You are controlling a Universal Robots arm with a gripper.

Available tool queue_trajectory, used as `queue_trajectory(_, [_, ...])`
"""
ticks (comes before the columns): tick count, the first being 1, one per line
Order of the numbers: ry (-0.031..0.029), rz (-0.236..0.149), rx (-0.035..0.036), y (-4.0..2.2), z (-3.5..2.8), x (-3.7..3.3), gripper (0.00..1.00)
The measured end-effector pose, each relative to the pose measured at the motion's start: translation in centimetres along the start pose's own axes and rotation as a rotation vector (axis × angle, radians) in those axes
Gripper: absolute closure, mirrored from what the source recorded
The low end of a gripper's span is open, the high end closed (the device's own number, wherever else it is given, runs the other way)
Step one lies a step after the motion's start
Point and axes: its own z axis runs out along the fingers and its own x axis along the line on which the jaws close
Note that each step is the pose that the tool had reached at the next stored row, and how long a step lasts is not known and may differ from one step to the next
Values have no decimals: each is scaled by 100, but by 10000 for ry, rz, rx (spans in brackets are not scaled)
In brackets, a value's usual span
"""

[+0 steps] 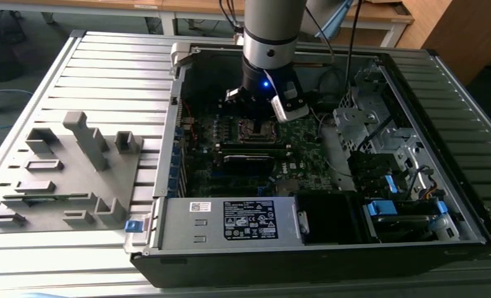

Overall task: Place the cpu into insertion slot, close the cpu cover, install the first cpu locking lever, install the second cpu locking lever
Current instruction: 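Install the second cpu locking lever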

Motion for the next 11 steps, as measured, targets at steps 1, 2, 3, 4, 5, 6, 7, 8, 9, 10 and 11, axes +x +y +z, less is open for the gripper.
queue_trajectory(1, [0,0,1,0,0,0,89])
queue_trajectory(2, [0,0,0,0,0,0,89])
queue_trajectory(3, [0,1,0,0,1,2,89])
queue_trajectory(4, [-2,0,-5,0,7,3,89])
queue_trajectory(5, [0,1,-2,-1,14,5,89])
queue_trajectory(6, [0,2,0,-3,25,8,89])
queue_trajectory(7, [0,2,0,-4,38,11,89])
queue_trajectory(8, [1,6,1,-5,53,17,89])
queue_trajectory(9, [2,9,0,-7,69,21,89])
queue_trajectory(10, [4,14,1,-9,86,27,89])
queue_trajectory(11, [7,17,3,-11,102,32,89])
